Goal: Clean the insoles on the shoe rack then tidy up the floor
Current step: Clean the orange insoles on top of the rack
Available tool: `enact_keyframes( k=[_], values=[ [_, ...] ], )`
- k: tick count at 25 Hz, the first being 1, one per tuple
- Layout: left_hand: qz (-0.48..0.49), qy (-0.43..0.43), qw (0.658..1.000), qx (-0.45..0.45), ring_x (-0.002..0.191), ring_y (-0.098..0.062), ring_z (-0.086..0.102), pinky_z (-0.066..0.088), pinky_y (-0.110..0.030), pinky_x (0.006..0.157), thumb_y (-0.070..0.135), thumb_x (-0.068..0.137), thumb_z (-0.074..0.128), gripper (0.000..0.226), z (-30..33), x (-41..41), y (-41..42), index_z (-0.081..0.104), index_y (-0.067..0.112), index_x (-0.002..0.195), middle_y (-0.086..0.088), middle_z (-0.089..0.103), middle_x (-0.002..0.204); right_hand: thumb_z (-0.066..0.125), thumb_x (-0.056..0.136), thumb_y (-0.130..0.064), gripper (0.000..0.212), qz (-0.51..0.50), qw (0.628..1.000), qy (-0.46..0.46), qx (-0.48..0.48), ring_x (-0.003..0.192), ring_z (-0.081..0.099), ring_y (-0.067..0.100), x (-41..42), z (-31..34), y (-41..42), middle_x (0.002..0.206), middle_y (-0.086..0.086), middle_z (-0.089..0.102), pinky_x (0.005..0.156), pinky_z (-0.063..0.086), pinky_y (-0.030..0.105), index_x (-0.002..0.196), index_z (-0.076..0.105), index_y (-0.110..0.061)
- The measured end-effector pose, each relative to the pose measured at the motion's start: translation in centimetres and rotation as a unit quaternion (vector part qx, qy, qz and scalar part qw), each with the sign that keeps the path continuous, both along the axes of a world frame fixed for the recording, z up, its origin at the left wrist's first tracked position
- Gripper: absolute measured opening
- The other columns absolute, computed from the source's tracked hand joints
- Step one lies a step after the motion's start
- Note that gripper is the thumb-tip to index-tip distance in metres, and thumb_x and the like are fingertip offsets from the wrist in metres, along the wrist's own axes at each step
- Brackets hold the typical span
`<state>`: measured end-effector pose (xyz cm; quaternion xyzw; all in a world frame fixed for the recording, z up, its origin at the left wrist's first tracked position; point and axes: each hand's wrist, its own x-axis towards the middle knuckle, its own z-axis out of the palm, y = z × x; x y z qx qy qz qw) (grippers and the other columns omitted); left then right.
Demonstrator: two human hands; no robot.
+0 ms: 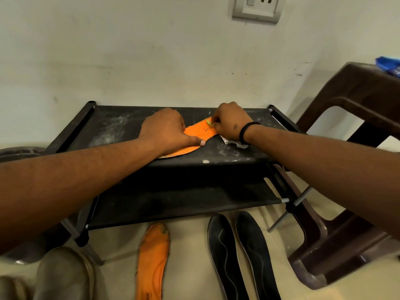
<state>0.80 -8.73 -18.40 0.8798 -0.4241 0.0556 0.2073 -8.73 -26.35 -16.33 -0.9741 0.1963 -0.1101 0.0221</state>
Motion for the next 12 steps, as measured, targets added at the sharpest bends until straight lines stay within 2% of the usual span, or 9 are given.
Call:
enact_keyframes(
  k=[2,4,8,10,12],
  values=[
    [0.000,0.000,1.000,-0.006,0.075,-0.015,0.065,0.059,-0.042,0.072,0.086,0.056,0.067,0.073,0.0,-0.1,0.0,0.077,0.017,0.078,0.001,0.072,0.078,0.064,0.088,-0.013,0.017,0.074,0.995,0.006,0.065,0.091,0.068,0.020,-1.1,0.1,1.1,0.102,0.007,0.074,0.087,0.055,0.033,0.098,0.077,-0.008],
    [-0.001,-0.004,1.000,-0.007,0.075,-0.015,0.065,0.059,-0.042,0.072,0.088,0.054,0.064,0.077,0.0,-0.2,-0.1,0.077,0.016,0.079,0.000,0.073,0.079,0.064,0.089,-0.016,0.017,0.100,0.993,0.013,0.062,0.091,0.068,0.017,-1.5,0.2,1.2,0.101,0.005,0.075,0.087,0.055,0.033,0.098,0.077,-0.009],
    [-0.003,0.000,1.000,0.003,0.072,-0.014,0.065,0.060,-0.042,0.071,0.096,0.043,0.047,0.092,0.1,-0.2,-0.3,0.078,0.017,0.079,0.001,0.072,0.077,0.063,0.090,-0.027,0.020,-0.020,1.000,0.001,-0.002,0.086,0.067,0.025,-0.9,0.4,-1.3,0.099,0.008,0.073,0.081,0.057,0.040,0.100,0.076,-0.016],
    [-0.005,-0.006,1.000,0.007,0.073,-0.013,0.065,0.060,-0.041,0.072,0.097,0.041,0.043,0.095,0.2,-0.2,-0.2,0.078,0.017,0.079,0.001,0.073,0.078,0.060,0.089,-0.022,0.018,-0.080,0.997,-0.005,-0.019,0.081,0.064,0.028,-0.5,0.4,-1.7,0.095,0.010,0.070,0.076,0.057,0.039,0.098,0.074,-0.014],
    [-0.005,-0.002,1.000,0.006,0.073,-0.015,0.066,0.060,-0.042,0.072,0.097,0.040,0.042,0.097,0.2,-0.2,-0.2,0.078,0.016,0.079,-0.001,0.074,0.079,0.057,0.087,-0.016,0.015,-0.073,0.997,0.000,-0.025,0.074,0.060,0.028,-0.1,0.1,-0.6,0.088,0.012,0.067,0.070,0.054,0.034,0.091,0.070,-0.009]
  ],
)
